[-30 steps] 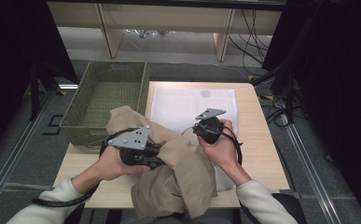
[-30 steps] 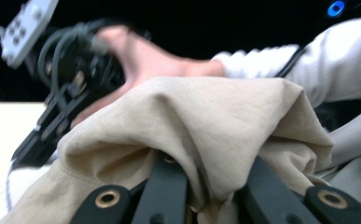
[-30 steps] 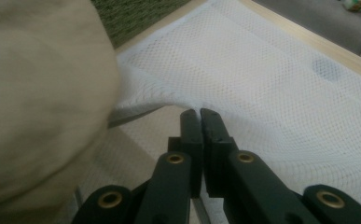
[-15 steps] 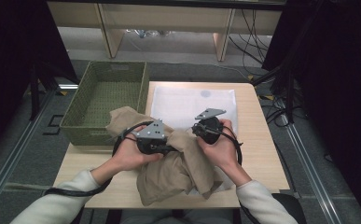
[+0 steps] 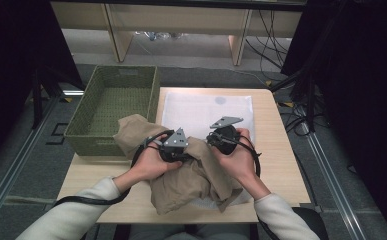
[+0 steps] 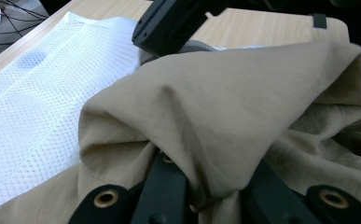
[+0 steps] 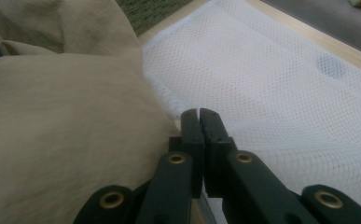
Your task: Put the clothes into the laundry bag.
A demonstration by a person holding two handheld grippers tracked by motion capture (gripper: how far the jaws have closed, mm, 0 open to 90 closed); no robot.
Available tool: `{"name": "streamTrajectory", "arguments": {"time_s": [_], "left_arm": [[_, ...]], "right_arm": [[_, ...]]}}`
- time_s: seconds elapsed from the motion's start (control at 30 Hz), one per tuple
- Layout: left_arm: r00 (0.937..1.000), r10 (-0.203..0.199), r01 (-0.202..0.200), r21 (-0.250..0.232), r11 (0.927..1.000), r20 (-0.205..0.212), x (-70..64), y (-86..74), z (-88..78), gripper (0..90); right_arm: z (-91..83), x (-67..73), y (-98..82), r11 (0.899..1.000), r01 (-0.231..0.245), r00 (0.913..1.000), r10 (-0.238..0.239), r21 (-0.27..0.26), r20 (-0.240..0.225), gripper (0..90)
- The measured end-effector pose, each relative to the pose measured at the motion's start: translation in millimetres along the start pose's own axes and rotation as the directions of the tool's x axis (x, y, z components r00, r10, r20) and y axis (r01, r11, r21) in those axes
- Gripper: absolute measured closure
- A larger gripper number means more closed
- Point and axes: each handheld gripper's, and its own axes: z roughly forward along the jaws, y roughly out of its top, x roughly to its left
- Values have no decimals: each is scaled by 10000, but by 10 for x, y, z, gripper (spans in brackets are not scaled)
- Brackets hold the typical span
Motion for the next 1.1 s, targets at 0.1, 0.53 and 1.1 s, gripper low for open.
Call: {"name": "streamTrajectory", "arguments": {"time_s": [0.1, 0.53, 1.1], "left_arm": [[9999, 109, -109, 90, 9999, -45, -5, -16, 10, 872], [9993, -265, 269, 156, 9995, -254, -51, -43, 132, 863], [9909, -227, 245, 118, 9996, -1325, -2, -67, 173, 691]], "right_arm": [[-15, -5, 16, 9999, -35, 10000, 34, -98, -52, 900], [-105, 103, 67, 9983, 244, 9997, -248, -529, -56, 900], [-74, 91, 51, 9982, 215, 9997, -222, -561, -118, 900]]}}
